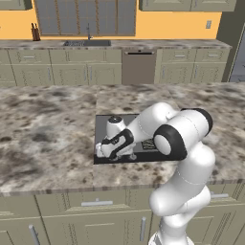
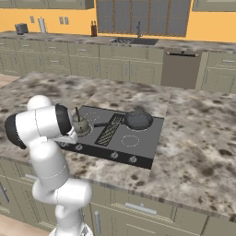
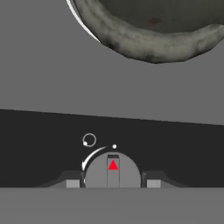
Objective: Pick the kettle from the counter and place it on a stove burner. Then turn the burner on.
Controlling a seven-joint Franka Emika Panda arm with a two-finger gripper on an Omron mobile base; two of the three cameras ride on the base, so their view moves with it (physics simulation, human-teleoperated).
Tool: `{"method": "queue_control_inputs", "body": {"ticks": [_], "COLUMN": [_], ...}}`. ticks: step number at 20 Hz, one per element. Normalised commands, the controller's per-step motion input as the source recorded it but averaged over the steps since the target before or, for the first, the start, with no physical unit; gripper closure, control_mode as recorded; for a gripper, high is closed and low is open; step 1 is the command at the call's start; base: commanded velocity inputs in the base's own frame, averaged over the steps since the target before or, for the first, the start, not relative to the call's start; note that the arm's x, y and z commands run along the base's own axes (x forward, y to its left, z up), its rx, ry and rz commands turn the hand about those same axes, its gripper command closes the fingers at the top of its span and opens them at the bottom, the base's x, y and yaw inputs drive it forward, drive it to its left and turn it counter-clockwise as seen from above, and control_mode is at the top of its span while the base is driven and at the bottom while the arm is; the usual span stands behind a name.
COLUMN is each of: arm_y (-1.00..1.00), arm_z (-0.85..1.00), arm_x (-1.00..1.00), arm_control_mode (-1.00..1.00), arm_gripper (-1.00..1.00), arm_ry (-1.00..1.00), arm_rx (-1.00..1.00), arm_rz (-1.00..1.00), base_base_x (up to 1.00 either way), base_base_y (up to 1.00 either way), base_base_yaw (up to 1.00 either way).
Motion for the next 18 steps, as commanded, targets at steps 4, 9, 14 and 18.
{"method": "queue_control_inputs", "body": {"ticks": [4, 9, 14, 18], "arm_y": [0.01, 0.01, 0.0, 0.0], "arm_z": [-0.1, -0.32, -0.48, -0.58], "arm_x": [-0.23, -0.13, -0.06, -0.03], "arm_control_mode": [-1.0, -1.0, -1.0, -1.0], "arm_gripper": [1.0, 1.0, 1.0, 1.0], "arm_ry": [-0.02, 0.0, 0.0, 0.0], "arm_rx": [0.0, 0.0, 0.0, 0.0], "arm_rz": [0.66, 0.9, 0.98, 1.0], "base_base_x": [0.0, 0.0, 0.0, 0.0], "base_base_y": [0.0, 0.0, 0.0, 0.0], "base_base_yaw": [0.0, 0.0, 0.0, 0.0]}}
